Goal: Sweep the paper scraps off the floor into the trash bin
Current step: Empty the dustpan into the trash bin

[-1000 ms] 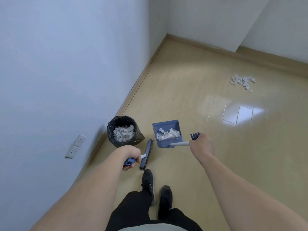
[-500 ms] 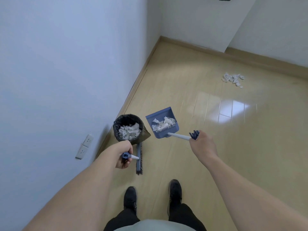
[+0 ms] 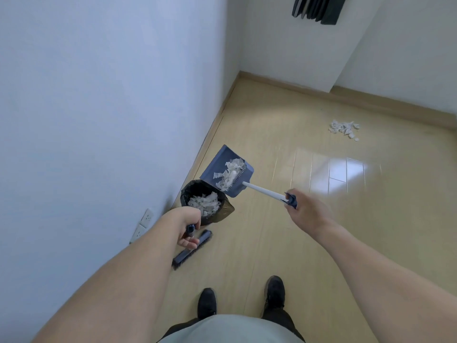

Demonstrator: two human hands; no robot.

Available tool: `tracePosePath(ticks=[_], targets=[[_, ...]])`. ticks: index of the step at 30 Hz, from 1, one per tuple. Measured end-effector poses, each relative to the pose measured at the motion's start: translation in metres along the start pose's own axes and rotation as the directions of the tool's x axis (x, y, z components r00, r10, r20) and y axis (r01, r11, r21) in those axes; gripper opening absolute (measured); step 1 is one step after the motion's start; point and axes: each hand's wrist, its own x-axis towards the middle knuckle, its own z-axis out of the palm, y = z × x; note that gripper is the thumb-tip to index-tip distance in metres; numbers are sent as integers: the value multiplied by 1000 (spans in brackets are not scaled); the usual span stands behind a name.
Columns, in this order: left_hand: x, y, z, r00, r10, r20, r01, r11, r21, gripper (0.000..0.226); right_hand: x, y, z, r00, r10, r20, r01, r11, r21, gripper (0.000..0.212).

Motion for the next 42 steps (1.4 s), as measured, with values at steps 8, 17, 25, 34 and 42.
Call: tracePosePath(ticks=[8, 17, 25, 34, 42], targets=[[-7, 18, -32, 992, 58, -115, -39, 987, 156, 31, 23, -26, -21, 947, -318, 52, 312, 866, -390, 17], [1, 2, -40, 986, 77, -147, -58, 990, 129, 35, 40, -61, -44, 813, -468, 347, 561, 470, -681, 35], [1, -7, -41, 982, 105, -160, -88, 990, 110, 37, 37, -72, -44, 758, -472, 451, 610, 265, -747, 36], [0, -16, -43, 983, 101, -156, -89, 993, 81, 39, 33, -79, -39, 730, -484, 483, 631, 207, -747, 35], [-4, -14, -37, 981, 130, -143, -118, 989, 85, 32, 35, -96, -34, 718, -473, 512, 647, 180, -741, 33]])
